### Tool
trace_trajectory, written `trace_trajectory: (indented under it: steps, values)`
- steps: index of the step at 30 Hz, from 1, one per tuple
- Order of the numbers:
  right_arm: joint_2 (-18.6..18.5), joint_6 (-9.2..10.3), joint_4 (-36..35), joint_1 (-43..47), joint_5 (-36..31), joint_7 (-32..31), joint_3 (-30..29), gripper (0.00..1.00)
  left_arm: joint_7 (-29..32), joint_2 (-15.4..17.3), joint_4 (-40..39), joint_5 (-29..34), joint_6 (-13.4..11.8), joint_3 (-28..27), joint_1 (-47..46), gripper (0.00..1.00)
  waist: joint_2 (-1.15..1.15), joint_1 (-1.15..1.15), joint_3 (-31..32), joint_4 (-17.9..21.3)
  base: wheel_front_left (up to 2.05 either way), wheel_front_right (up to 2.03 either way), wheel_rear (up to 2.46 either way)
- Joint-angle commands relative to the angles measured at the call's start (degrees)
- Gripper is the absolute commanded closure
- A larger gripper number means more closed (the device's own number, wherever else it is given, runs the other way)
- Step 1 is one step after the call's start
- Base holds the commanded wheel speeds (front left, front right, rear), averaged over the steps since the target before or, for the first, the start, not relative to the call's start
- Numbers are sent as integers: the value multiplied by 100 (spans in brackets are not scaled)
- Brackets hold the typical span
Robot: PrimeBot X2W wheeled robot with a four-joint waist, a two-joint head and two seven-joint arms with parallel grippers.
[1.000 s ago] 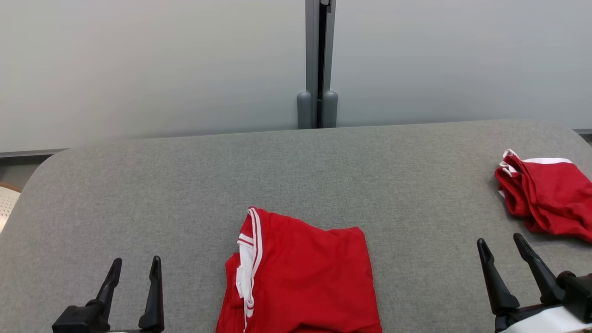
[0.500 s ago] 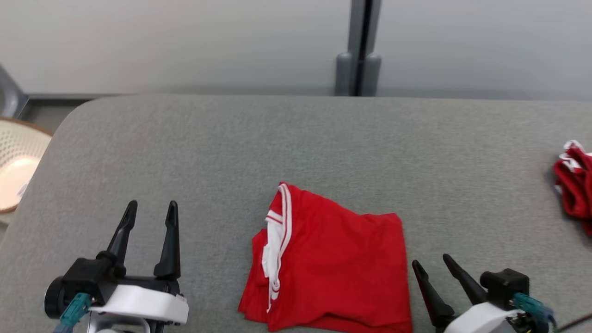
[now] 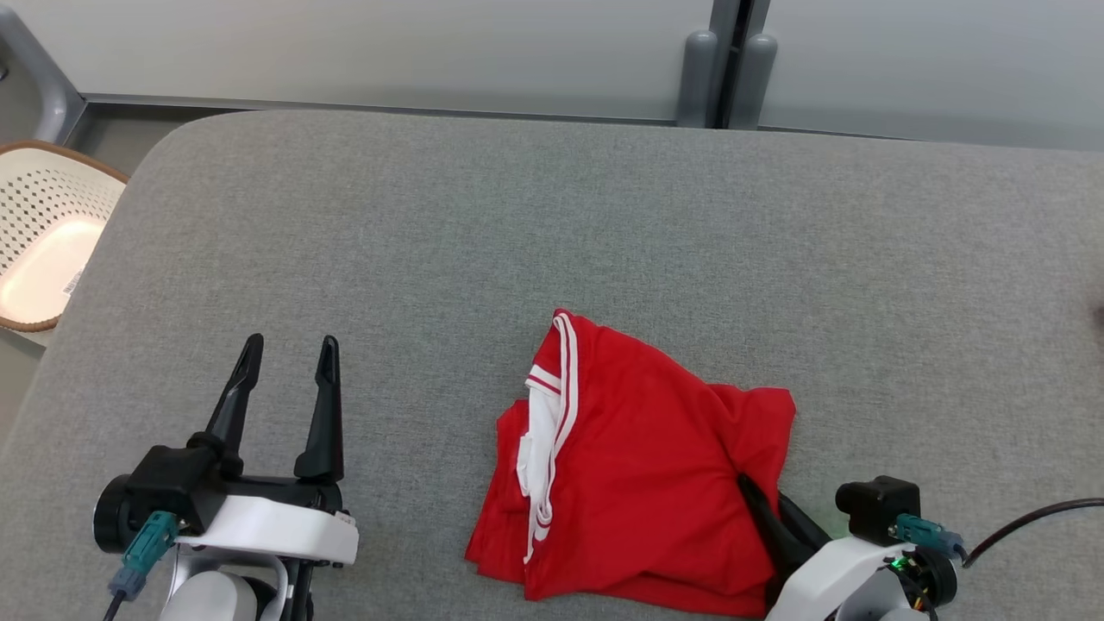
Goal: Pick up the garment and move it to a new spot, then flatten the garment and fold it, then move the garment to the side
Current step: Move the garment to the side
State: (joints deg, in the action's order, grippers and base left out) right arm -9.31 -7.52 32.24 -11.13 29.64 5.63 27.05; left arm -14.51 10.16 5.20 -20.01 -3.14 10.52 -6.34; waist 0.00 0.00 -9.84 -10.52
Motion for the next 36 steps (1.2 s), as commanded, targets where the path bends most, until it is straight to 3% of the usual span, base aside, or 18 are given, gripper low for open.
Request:
trace_trajectory:
  steps: [1, 7, 16, 25, 32, 36]
  values:
    - [-64, 7, 145, 91, 25, -9, 98, 100, -23, 42, 28, 42, -3, -26, -99, 0, 0, 0, -8, 72, 0, 0, 0]
    - [-625, 14, -177, -239, -139, 262, 174, 100, -56, 109, -62, 122, 1, -94, -205, 0, 0, 0, -164, 501, 0, 0, 0]
    - [-1620, 9, -824, -565, -389, 95, -129, 100, -66, 85, -406, 233, 134, 25, -467, 0, 0, 0, -582, 1285, 0, 0, 0]
    - [-2152, 9, -1316, -1699, -458, -64, -432, 100, -23, 177, -709, 386, 310, 209, -1061, 0, 0, 0, -1394, 1949, 0, 0, 0]
    - [-2981, 9, -1806, -1802, -543, -245, -1585, 100, 113, 279, -851, 543, 450, 404, -1576, 0, 0, 0, -2019, 2084, 0, 0, 0]
    - [-3181, 9, -1925, -1676, -603, -501, -2387, 100, 175, 317, -964, 595, 510, 464, -1840, 0, 0, 0, -2334, 2117, 0, 0, 0]
